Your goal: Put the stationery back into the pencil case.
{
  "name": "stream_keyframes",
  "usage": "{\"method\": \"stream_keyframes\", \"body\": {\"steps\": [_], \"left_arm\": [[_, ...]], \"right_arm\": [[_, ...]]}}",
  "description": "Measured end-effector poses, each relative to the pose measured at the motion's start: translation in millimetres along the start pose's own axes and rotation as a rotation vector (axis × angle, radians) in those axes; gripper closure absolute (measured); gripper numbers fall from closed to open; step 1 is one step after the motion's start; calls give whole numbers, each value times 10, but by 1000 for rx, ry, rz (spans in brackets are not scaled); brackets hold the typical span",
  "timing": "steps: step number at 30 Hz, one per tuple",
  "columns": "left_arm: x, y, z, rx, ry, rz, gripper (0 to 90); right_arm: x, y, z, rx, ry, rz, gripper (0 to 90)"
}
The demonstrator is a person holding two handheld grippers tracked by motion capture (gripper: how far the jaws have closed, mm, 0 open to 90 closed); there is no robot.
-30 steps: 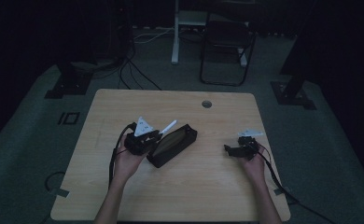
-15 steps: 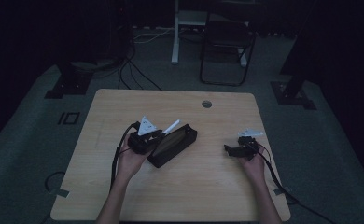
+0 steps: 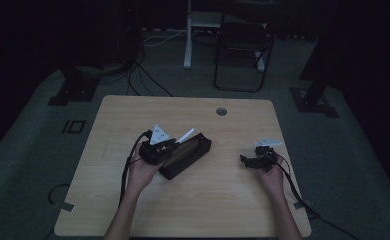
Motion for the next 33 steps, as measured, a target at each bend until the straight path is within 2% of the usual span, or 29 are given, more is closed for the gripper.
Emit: {"method": "stream_keyframes", "body": {"steps": [33], "left_arm": [[-22,170,32,14,-3,-1,787]], "right_arm": [[0,0,0,0,-1,0,152]]}}
Point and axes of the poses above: each handheld gripper's, and its own axes: y roughly forward along the jaws, x roughly out of its underside, z roughly to its right, the point moved 1 cm from there along y, roughly forward along the jaws, and after that the axes turned 5 degrees about -x, right-handed, at the moved point
